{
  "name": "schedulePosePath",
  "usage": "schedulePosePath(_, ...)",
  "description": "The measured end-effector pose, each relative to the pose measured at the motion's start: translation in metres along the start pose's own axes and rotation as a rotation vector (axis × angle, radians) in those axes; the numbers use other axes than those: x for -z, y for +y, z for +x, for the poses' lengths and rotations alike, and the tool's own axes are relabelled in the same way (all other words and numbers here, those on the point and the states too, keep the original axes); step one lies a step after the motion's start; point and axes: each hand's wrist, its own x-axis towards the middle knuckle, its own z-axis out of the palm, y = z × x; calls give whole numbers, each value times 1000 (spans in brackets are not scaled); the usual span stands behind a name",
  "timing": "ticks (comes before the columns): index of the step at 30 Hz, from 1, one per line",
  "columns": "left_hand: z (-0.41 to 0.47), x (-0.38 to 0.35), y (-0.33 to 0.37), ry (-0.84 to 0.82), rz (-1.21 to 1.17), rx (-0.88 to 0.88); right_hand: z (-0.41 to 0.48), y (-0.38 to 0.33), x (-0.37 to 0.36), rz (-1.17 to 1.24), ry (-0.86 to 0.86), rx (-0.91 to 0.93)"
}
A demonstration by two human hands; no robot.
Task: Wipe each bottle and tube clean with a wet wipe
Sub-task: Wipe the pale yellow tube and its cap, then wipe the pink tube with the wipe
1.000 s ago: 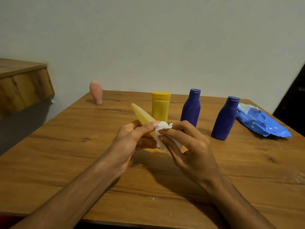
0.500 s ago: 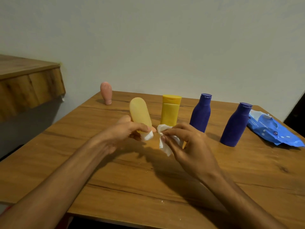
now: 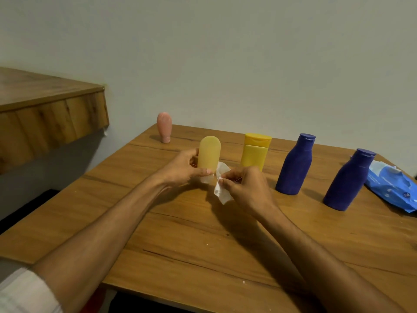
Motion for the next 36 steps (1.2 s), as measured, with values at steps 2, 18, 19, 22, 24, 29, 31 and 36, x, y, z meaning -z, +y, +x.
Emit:
schedulePosePath(2, 1, 1, -5, -17, -22, 15, -1, 1, -6, 18, -11, -38)
schedulePosePath(18, 13, 9, -22, -37, 141, -27, -7, -17, -23, -5, -14, 0)
schedulePosePath(19, 14, 10, -23, -37, 145, -33, -7, -18, -22, 3, -15, -7)
schedulePosePath(22, 15, 11, -25, -42, 142, -42, -10, -20, -19, 66, 28, -11)
schedulePosePath(24, 15, 10, -25, -49, 125, -42, -13, -23, -17, 126, 94, 24)
schedulePosePath(29, 10, 23, -19, -75, 85, -34, -19, -44, -26, 189, 124, 230)
schedulePosePath(31, 7, 38, -13, -21, 72, -14, -14, -52, -37, 199, 96, 272)
schedulePosePath(36, 22, 77, -6, 396, 204, -11, 10, -71, -75, 323, 76, 267)
